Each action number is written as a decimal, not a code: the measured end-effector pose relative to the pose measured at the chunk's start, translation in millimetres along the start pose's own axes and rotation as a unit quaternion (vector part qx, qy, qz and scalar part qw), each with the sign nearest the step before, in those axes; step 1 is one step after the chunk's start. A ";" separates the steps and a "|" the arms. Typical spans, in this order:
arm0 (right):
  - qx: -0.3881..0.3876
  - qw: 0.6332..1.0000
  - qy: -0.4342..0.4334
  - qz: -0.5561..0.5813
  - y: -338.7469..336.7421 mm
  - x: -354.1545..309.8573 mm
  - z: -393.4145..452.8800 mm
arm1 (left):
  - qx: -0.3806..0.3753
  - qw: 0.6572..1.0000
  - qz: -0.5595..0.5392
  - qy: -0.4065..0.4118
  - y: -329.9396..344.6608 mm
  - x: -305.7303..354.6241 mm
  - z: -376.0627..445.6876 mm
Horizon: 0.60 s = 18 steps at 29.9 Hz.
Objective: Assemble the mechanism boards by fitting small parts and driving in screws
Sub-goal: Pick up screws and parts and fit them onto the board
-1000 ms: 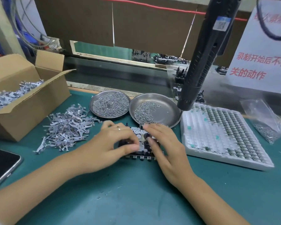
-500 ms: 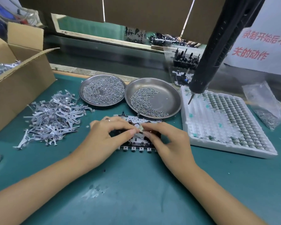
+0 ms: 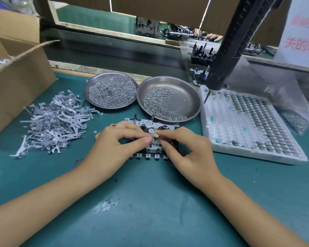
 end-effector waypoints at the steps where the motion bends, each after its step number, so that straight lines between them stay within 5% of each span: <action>1: -0.001 1.000 -0.001 -0.001 0.0 -0.1 -0.1 | -0.002 1.000 -0.006 -0.002 -0.1 0.3 -0.3; 18: -0.005 0.998 -0.050 -0.032 -2.1 -2.7 -1.1 | 0.005 0.999 0.041 -0.008 -0.3 4.4 -3.0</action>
Point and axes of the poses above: each hand's wrist, its own z-axis towards the middle knuckle, its own y-axis out of the palm, x = y × z, the point moved 3 cm from there along z, towards the middle knuckle, and after that the axes turned 9 degrees about y, right-handed, at the moved point
